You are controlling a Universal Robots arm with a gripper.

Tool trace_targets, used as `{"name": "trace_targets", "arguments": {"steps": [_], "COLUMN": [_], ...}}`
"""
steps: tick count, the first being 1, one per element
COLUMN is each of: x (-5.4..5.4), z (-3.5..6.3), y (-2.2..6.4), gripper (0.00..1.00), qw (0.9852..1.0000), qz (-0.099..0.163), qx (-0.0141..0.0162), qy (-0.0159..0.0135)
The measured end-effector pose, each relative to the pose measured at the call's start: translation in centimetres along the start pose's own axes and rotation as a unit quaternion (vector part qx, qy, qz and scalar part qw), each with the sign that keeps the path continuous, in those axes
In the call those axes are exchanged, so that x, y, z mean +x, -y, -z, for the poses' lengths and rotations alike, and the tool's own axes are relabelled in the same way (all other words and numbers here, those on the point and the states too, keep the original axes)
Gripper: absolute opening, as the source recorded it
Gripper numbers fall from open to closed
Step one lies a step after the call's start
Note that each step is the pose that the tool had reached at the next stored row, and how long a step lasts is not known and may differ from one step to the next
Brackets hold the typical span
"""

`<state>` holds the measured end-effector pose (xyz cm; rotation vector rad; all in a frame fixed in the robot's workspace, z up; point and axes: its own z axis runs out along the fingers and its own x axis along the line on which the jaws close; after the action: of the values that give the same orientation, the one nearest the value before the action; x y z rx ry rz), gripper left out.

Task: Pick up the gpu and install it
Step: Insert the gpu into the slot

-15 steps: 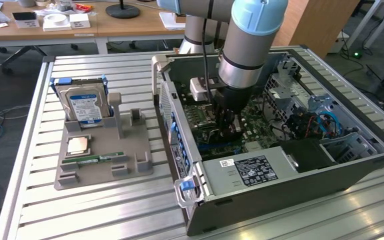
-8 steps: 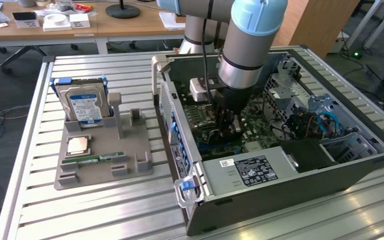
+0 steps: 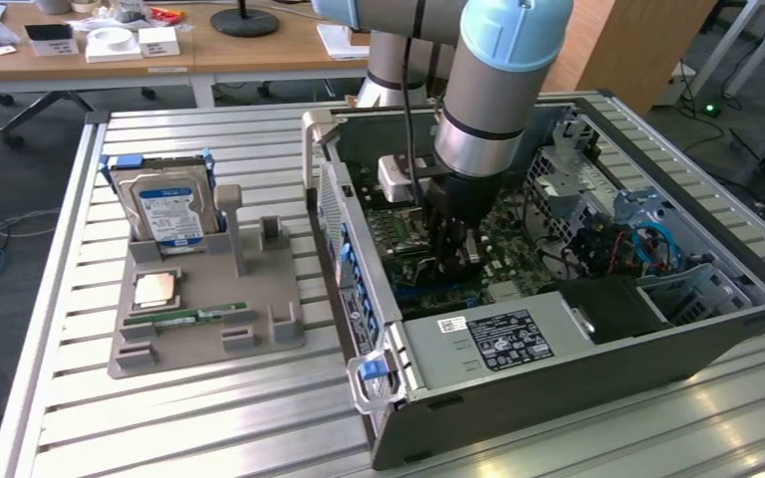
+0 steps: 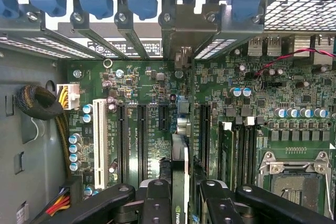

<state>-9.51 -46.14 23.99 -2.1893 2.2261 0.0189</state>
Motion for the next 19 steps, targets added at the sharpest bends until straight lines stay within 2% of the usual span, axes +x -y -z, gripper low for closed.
{"name": "trace_targets", "arguments": {"steps": [4, 6, 8, 9, 10, 19], "x": [-0.02, 0.00, 0.00, 0.00, 0.00, -0.01], "z": [-0.03, -0.04, -0.01, -0.01, 0.00, 0.35], "y": [-0.03, -0.02, 0.00, 0.00, 0.00, 0.00], "gripper": [0.26, 0.27, 0.39, 0.39, 0.45, 0.45], "qw": [1.0000, 1.0000, 1.0000, 1.0000, 1.0000, 1.0000], "qz": [0.000, 0.000, 0.000, 0.000, 0.000, 0.000], "qx": [-0.0006, 0.0002, 0.0000, 0.0000, 0.0000, 0.0000], "qy": [0.0007, 0.0004, 0.0001, 0.0001, 0.0000, 0.0000]}}
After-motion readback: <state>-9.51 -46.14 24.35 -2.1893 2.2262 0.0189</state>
